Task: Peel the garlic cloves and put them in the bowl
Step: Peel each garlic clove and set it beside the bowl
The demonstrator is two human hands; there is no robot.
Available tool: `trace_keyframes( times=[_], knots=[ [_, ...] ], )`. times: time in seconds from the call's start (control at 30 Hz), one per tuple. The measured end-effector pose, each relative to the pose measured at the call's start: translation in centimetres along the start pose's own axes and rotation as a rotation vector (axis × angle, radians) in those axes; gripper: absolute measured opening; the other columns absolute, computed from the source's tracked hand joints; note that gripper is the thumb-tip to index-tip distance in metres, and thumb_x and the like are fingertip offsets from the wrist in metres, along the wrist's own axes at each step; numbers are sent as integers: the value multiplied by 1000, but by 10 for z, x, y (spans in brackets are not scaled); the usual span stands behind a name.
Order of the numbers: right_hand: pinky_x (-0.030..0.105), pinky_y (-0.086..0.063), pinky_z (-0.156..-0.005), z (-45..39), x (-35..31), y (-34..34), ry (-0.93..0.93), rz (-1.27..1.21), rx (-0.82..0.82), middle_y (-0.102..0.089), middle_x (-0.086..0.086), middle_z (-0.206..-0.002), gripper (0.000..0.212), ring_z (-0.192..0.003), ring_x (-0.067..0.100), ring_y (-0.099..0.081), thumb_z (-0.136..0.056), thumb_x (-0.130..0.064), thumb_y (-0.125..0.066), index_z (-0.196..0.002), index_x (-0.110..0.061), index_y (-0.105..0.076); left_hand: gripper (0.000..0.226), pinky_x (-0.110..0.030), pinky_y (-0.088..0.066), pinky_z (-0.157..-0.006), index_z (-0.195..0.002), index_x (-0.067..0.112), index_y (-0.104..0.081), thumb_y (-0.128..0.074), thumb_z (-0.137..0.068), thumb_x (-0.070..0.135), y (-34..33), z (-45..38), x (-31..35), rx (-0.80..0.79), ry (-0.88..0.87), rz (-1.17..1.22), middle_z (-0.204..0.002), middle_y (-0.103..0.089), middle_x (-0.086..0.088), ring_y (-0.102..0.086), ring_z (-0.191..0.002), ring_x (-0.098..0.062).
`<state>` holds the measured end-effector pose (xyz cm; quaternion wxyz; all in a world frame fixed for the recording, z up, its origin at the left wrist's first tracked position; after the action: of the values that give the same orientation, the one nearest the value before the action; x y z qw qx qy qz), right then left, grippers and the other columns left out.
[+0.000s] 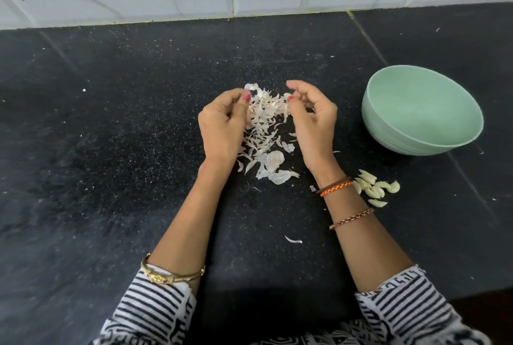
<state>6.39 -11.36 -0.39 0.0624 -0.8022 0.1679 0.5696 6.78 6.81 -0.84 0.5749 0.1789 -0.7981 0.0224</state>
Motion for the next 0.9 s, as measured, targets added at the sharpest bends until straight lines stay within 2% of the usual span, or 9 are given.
trace_keyframes(
  times=[0.1, 0.17, 0.23, 0.3, 0.4, 0.53, 0.67, 0.77, 0.9],
  knots=[
    [9, -41, -74, -2, -7, 2, 22, 83, 5, -65, 0, -97, 25, -84, 0, -57, -90, -1, -48, -99, -10, -69, 26, -40, -52, -55, -89, 9, -74, -62, -85, 31, -3, 6, 9, 14, -100, -173, -56, -63, -13, -53, -47, -30],
    [10, -43, -73, 1, -13, 6, 37, 112, 12, -66, -3, -94, 22, -83, 3, -60, -90, -3, -50, -100, -8, -70, 26, -33, -51, -55, -97, 16, -73, -62, -82, 33, -7, 12, 18, 6, -171, -199, -59, -66, -7, -53, -46, -18],
    [15, -48, -72, 8, -19, 19, 47, 138, 61, -67, -6, -87, 19, -79, 5, -63, -87, -4, -57, -99, -7, -71, 28, -26, -52, -61, -108, 23, -67, -63, -80, 23, -13, 19, 29, -25, -277, -212, -82, -70, 4, -61, -59, -12],
    [18, -52, -72, 18, -23, 34, 49, 186, 121, -68, -7, -78, 17, -73, 5, -64, -81, -7, -66, -97, -8, -73, 33, -15, -50, -65, -110, 15, -67, -65, -79, 7, -19, 23, 35, -58, -350, -224, -99, -67, 5, -61, -71, -7],
    [23, -54, -69, 33, -25, 50, 11, 251, 168, -65, -8, -66, 15, -64, 4, -64, -75, -14, -75, -89, -8, -73, 19, -1, -42, -63, -99, 3, -71, -62, -83, 7, -22, 27, 35, -66, -358, -202, -91, -72, -8, -58, -69, 0],
    [27, -46, -61, 52, -37, 68, 106, 446, 218, -64, -1, -66, 11, -64, 13, -59, -80, -16, -67, -88, -13, -74, 33, -21, -52, -72, -110, 3, -66, -55, -80, -6, -14, 30, 42, -3, -431, -217, -106, -68, -11, -62, -77, -10],
    [25, -34, -61, 62, -38, 88, 173, 670, 291, -63, 4, -69, 20, -69, 23, -56, -81, -13, -57, -94, -14, -72, 44, -29, -48, -74, -123, 12, -59, -55, -82, -3, -20, 29, 36, -70, -363, -347, -110, -65, -6, -61, -90, -21],
    [19, -30, -61, 79, -43, 104, 224, 766, 372, -65, 4, -68, 16, -64, 28, -57, -78, -12, -59, -85, -15, -73, 25, -36, -51, -75, -111, 10, -67, -55, -88, 11, -23, 33, 28, -124, -304, -344, -101, -69, -9, -62, -85, -26],
    [14, -23, -61, 91, -37, 132, 162, 719, 437, -65, 4, -67, 10, -64, 28, -56, -78, -15, -62, -81, -14, -72, 32, -33, -49, -62, -99, 8, -70, -49, -78, -6, -31, 44, 38, -162, -406, -295, -111, -60, -11, -51, -76, -11]
  ],
)
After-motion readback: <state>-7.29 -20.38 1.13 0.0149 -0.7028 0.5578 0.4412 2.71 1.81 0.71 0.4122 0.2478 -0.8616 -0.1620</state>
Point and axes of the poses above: each hand's wrist, its own z-axis away from the middle knuckle, its own y-axis out of the back of the hand, x = y × z, the point moved 10 cm from there along -z, towards the middle knuckle
